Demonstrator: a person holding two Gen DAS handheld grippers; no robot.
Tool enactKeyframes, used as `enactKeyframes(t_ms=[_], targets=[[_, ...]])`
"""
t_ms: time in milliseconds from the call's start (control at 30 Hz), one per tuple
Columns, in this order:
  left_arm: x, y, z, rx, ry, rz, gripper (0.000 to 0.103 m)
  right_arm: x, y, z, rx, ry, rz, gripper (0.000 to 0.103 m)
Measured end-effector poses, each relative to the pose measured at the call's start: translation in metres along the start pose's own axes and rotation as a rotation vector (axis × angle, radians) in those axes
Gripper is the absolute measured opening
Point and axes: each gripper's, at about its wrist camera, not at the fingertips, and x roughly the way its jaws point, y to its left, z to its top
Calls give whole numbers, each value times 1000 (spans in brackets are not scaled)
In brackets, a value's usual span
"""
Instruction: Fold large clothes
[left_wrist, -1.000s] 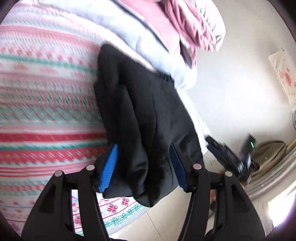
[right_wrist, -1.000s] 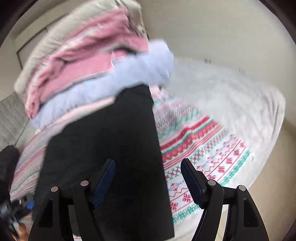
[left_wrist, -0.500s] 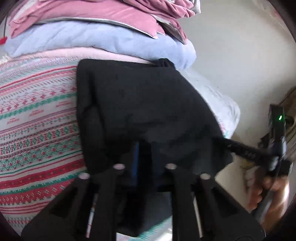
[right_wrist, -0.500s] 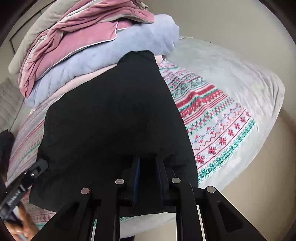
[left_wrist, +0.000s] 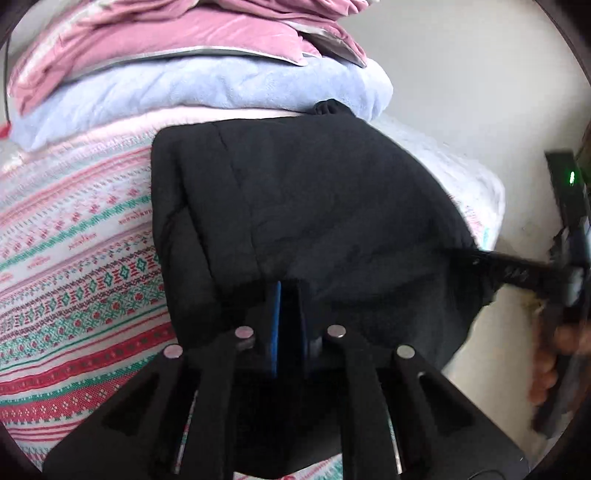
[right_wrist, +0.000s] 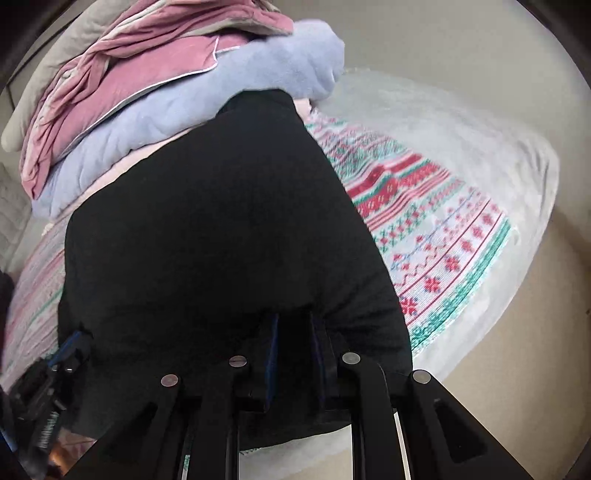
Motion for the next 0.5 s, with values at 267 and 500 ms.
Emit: enactKeyframes(t_ms=[267, 500], targets=[[-109, 31, -18, -93, -29, -23, 60, -104, 29, -31, 99, -190, 40, 70], [-182, 29, -61, 25, -35, 98, 76, -178, 75, -132, 157, -333, -109, 83]])
